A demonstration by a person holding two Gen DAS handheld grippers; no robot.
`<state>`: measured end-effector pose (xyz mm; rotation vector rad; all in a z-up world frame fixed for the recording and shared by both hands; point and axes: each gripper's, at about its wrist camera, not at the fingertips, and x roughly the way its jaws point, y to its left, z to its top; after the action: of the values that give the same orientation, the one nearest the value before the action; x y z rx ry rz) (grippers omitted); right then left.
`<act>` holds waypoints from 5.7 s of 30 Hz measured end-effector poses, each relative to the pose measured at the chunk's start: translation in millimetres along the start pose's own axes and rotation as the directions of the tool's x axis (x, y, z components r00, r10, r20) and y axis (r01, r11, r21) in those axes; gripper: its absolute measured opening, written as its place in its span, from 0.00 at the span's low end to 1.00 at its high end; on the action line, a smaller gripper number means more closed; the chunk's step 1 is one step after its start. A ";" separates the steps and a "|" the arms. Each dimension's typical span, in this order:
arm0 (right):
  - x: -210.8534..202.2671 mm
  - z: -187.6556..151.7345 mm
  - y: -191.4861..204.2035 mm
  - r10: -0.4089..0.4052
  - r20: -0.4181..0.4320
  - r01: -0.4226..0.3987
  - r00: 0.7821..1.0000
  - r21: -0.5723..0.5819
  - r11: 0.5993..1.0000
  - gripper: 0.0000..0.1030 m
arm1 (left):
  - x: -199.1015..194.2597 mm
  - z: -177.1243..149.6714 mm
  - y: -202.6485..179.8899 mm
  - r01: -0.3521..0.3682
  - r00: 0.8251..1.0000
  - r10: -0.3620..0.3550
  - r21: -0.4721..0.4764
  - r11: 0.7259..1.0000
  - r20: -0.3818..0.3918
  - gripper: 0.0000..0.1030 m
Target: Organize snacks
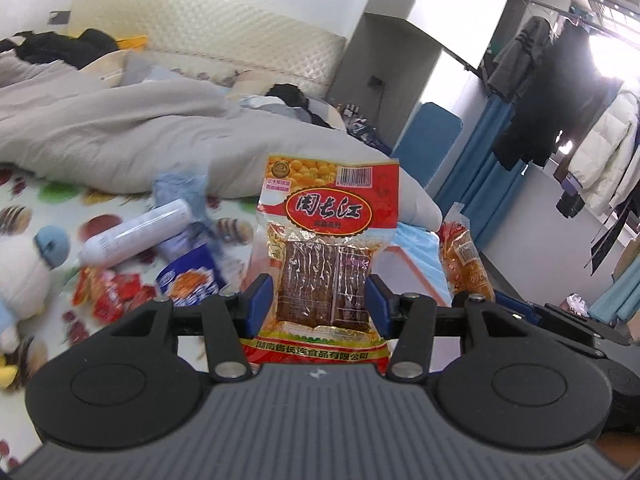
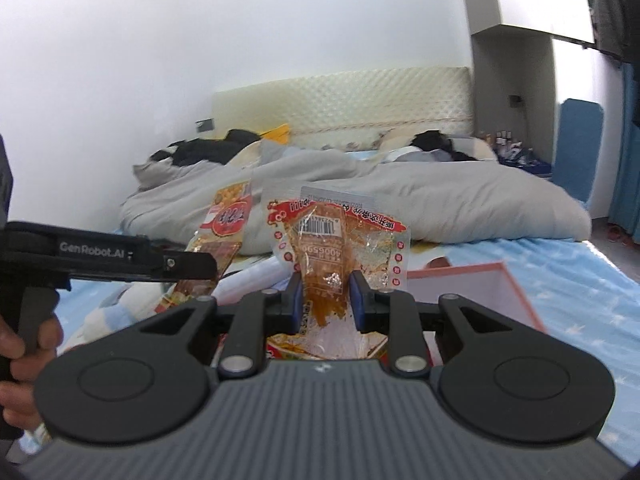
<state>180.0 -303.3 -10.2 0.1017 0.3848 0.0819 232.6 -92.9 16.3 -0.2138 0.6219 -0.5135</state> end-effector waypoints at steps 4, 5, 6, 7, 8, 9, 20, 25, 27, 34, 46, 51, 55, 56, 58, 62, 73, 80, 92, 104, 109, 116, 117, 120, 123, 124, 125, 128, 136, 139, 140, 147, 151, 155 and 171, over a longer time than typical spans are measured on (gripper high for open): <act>16.3 2.0 -28.4 -0.042 -0.022 0.043 0.999 0.033 0.999 0.26 | 33.2 14.5 -18.3 0.008 1.000 -0.008 0.020 1.000 -0.022 0.55; 20.6 0.6 -35.8 -0.050 -0.032 0.052 0.998 0.040 0.998 0.26 | 42.3 16.7 -22.2 0.010 1.000 -0.010 0.025 1.000 -0.029 0.55; 25.8 -1.4 -42.6 -0.059 -0.044 0.061 0.997 0.046 0.997 0.26 | 52.2 17.9 -26.1 0.012 0.999 -0.010 0.029 1.000 -0.039 0.55; 32.0 -4.1 -49.2 -0.066 -0.060 0.069 0.996 0.052 0.996 0.26 | 63.5 17.9 -29.0 0.014 0.999 -0.012 0.032 0.999 -0.050 0.55; 37.9 -7.5 -54.4 -0.069 -0.078 0.074 0.995 0.058 0.996 0.26 | 74.1 17.4 -32.4 0.015 0.998 -0.013 0.032 0.999 -0.065 0.55; 43.7 -11.7 -60.9 -0.074 -0.096 0.080 0.993 0.066 0.995 0.26 | 85.1 16.3 -32.3 0.017 0.997 -0.014 0.032 0.999 -0.081 0.55; 99.4 -63.7 -101.5 -0.098 -0.269 0.133 0.958 0.114 0.985 0.26 | 192.6 -22.8 -40.6 0.012 0.962 0.009 0.073 0.997 -0.274 0.55; 112.0 -76.5 -110.6 -0.097 -0.307 0.140 0.947 0.120 0.983 0.27 | 217.7 -35.8 -37.3 -0.007 0.945 0.030 0.072 0.997 -0.327 0.55; 113.1 -80.3 -112.3 -0.095 -0.315 0.143 0.944 0.132 0.981 0.27 | 223.3 -39.6 -35.7 -0.004 0.939 0.028 0.072 0.997 -0.342 0.55; 109.8 -78.4 -113.0 -0.108 -0.324 0.161 0.940 0.142 0.977 0.51 | 219.3 -39.7 -38.3 -0.015 0.943 0.038 0.073 0.997 -0.330 0.67; 55.8 -43.2 -84.9 -0.088 -0.203 0.117 0.975 0.137 0.984 0.62 | 132.1 -11.0 -46.4 -0.020 0.976 0.038 0.085 0.996 -0.213 0.68; 28.1 -28.2 -64.4 -0.068 -0.146 0.086 0.987 0.126 0.988 0.62 | 85.7 -5.3 -43.9 -0.030 0.986 0.043 0.082 0.996 -0.159 0.69; 6.3 -19.9 -46.8 -0.047 -0.101 0.060 0.994 0.122 0.991 0.62 | 48.4 -4.9 -40.9 -0.049 0.992 0.061 0.103 0.993 -0.114 0.69; 2.1 -18.5 -41.8 -0.040 -0.093 0.051 0.995 0.119 0.992 0.62 | 39.1 -5.4 -39.8 -0.057 0.992 0.068 0.108 0.993 -0.103 0.69; -6.7 -17.0 -30.9 -0.028 -0.074 0.036 0.997 0.105 0.994 0.62 | 20.8 -7.2 -36.0 -0.067 0.993 0.077 0.114 0.991 -0.085 0.69; -22.4 -14.7 -9.1 -0.018 -0.035 0.021 0.999 0.092 0.996 0.62 | -11.3 -13.0 -26.5 -0.081 0.995 0.088 0.120 0.989 -0.050 0.70; -43.2 -29.0 37.2 0.034 -0.025 -0.032 0.999 0.059 0.998 0.62 | -76.2 -39.5 8.5 -0.152 0.988 0.152 0.102 0.983 0.010 0.73; -49.9 -49.0 65.9 0.063 -0.041 -0.061 0.997 0.048 0.997 0.62 | -102.4 -66.7 27.3 -0.194 0.981 0.194 0.090 0.977 0.017 0.73; -59.0 -101.6 101.7 0.108 -0.097 -0.103 0.989 0.053 0.993 0.62 | -129.7 -126.5 58.9 -0.250 0.968 0.251 0.040 0.967 -0.006 0.73; -56.6 -142.1 129.8 0.140 -0.133 -0.138 0.981 0.020 0.990 0.62 | -132.1 -185.0 100.3 -0.280 0.957 0.276 -0.046 0.959 -0.086 0.73; -42.8 -156.2 134.0 0.147 -0.162 -0.143 0.976 0.041 0.989 0.62 | -121.3 -196.4 129.9 -0.286 0.955 0.271 -0.130 0.949 -0.121 0.73; -9.2 -158.5 140.4 0.169 -0.184 -0.163 0.968 0.048 0.985 0.62 | -85.7 -180.0 172.7 -0.289 0.956 0.270 -0.216 0.933 -0.113 0.73; -2.6 -157.2 140.3 0.175 -0.185 -0.168 0.967 0.054 0.984 0.62 | -79.0 -176.3 179.6 -0.291 0.956 0.271 -0.232 0.928 -0.113 0.73; 20.3 -153.3 141.5 0.190 -0.194 -0.179 0.962 0.072 0.981 0.62 | -57.3 -163.9 200.3 -0.279 0.960 0.257 -0.287 0.916 -0.111 0.73; 42.8 -149.9 142.3 0.195 -0.197 -0.182 0.961 0.081 0.980 0.62 | -35.3 -151.8 217.1 -0.273 0.962 0.251 -0.324 0.906 -0.109 0.73; 51.5 -149.1 141.4 0.197 -0.200 -0.183 0.960 0.088 0.979 0.62 | -27.3 -148.2 222.6 -0.273 0.962 0.250 -0.336 0.901 -0.112 0.73; 59.5 -148.8 140.8 0.198 -0.203 -0.182 0.959 0.096 0.979 0.62 | -19.0 -144.7 228.4 -0.263 0.964 0.238 -0.350 0.899 -0.114 0.73; 85.2 -148.2 138.1 0.202 -0.211 -0.178 0.956 0.125 0.976 0.62 | 8.0 -136.6 244.8 -0.241 0.970 0.209 -0.391 0.888 -0.124 0.73; 158.1 -150.3 127.3 0.191 -0.249 -0.151 0.949 0.172 0.974 0.80 | 79.2 -114.5 281.7 -0.230 0.972 0.188 -0.431 0.873 -0.139 0.73; 183.5 -151.0 123.8 0.217 -0.258 -0.169 0.941 0.195 0.966 0.80 | 103.0 -106.8 299.8 -0.217 0.976 0.172 -0.473 0.854 -0.136 0.73; 190.5 -151.1 123.6 0.224 -0.255 -0.175 0.941 0.199 0.964 0.80 | 109.1 -104.9 304.2 -0.213 0.977 0.168 -0.484 0.849 -0.134 0.73; 237.8 -150.3 127.4 0.267 -0.243 -0.218 0.932 0.212 0.953 0.79 | 150.1 -93.5 331.7 -0.185 0.983 0.141 -0.542 0.820 -0.121 0.73; 262.2 -149.0 135.3 0.274 -0.247 -0.226 0.929 0.203 0.953 0.79 | 167.7 -89.7 340.6 -0.181 0.983 0.141 -0.557 0.810 -0.114 0.72; 282.0 -150.5 138.2 0.260 -0.271 -0.201 0.927 0.227 0.953 0.78 | 179.1 -90.3 349.7 -0.162 0.987 0.127 -0.585 0.794 -0.100 0.72; 316.8 -156.4 150.0 0.191 -0.293 -0.130 0.937 0.217 0.968 0.47 | 199.1 -94.0 363.1 -0.159 0.986 0.153 -0.626 0.764 -0.063 0.50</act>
<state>404.4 -110.1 -254.5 0.3166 0.7014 0.2247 456.6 110.2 -281.8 -0.7945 0.8003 -0.1225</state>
